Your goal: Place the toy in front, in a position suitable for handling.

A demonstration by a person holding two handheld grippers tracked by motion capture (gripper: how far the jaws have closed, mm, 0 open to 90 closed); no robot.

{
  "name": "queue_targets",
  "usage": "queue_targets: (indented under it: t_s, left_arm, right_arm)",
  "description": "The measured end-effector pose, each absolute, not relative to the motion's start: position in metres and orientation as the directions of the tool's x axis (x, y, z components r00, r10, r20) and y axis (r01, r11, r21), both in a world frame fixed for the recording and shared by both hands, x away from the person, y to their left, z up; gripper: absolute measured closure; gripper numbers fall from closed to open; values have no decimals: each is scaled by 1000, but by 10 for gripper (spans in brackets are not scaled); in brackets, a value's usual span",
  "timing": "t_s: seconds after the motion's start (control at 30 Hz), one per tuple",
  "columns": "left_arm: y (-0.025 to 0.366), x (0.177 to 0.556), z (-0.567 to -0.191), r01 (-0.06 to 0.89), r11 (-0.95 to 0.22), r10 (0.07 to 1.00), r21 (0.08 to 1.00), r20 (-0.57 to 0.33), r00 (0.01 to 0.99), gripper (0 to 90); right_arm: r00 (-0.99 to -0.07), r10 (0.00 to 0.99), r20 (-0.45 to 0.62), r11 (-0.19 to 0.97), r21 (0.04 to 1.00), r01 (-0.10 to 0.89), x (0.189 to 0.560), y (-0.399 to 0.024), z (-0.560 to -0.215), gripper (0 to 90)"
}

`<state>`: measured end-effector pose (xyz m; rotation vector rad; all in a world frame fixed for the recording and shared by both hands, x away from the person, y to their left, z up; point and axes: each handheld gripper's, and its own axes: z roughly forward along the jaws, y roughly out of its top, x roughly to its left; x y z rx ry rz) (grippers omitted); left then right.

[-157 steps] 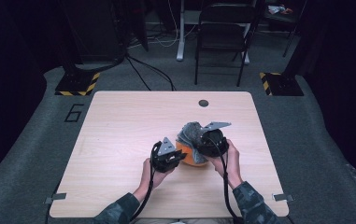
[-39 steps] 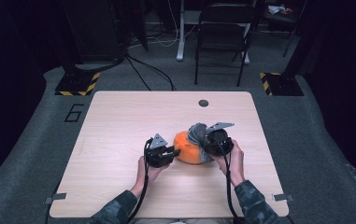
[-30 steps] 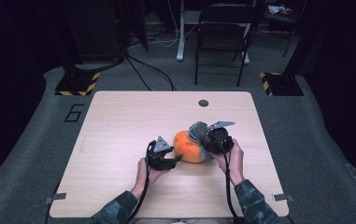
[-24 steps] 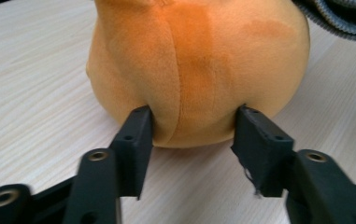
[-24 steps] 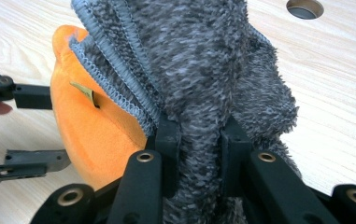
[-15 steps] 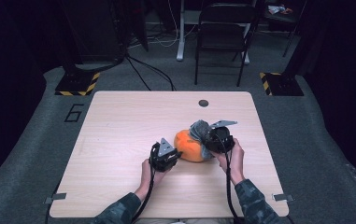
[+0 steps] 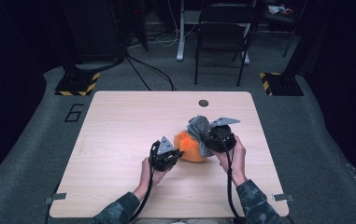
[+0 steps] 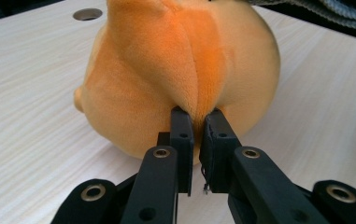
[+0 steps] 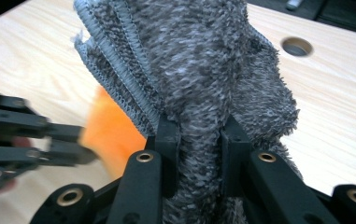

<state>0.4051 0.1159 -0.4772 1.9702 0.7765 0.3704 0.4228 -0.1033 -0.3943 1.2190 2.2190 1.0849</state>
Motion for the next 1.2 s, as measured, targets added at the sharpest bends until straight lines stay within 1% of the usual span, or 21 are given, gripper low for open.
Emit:
queue_targets:
  t_s: [0.1,0.2,0.3,0.33,0.4,0.47,0.6,0.8,1.1,1.2]
  left_arm:
    - [114,403,-475,360,-347,646,866,-58,761,840]
    - [114,403,-476,363,-343,649,866,-61,758,839]
    - [116,407,-480,379,-335,655,863,-77,752,837]
    - [117,408,-481,383,-334,654,861,-81,752,837]
    - [118,409,-482,387,-328,657,862,-87,749,837]
    - [120,410,-482,392,-328,655,859,-93,750,836]
    - [124,414,-485,402,-311,664,861,-106,740,835]
    - [125,415,-486,406,-309,663,860,-111,741,831]
    - [125,416,-487,407,-309,659,860,-116,744,828]
    - [126,416,-487,406,-308,657,860,-116,745,827]
  right_arm:
    - [-577,816,19,346,783,517,417,-91,-392,734]
    - [-597,802,2,376,774,509,415,-81,-397,731]
    - [-586,810,-11,387,761,521,418,-78,-408,732]
    - [-594,804,-27,405,756,515,419,-79,-410,732]
    - [-590,807,-11,395,753,527,421,-81,-411,732]
    - [-578,816,-29,400,750,527,422,-84,-412,732]
    - [-556,831,-6,380,736,560,428,-94,-416,732]
    - [-546,838,13,370,721,586,432,-102,-421,732]
    - [-531,847,13,369,705,606,435,-114,-426,732]
    - [-506,863,14,357,693,627,437,-121,-430,733]
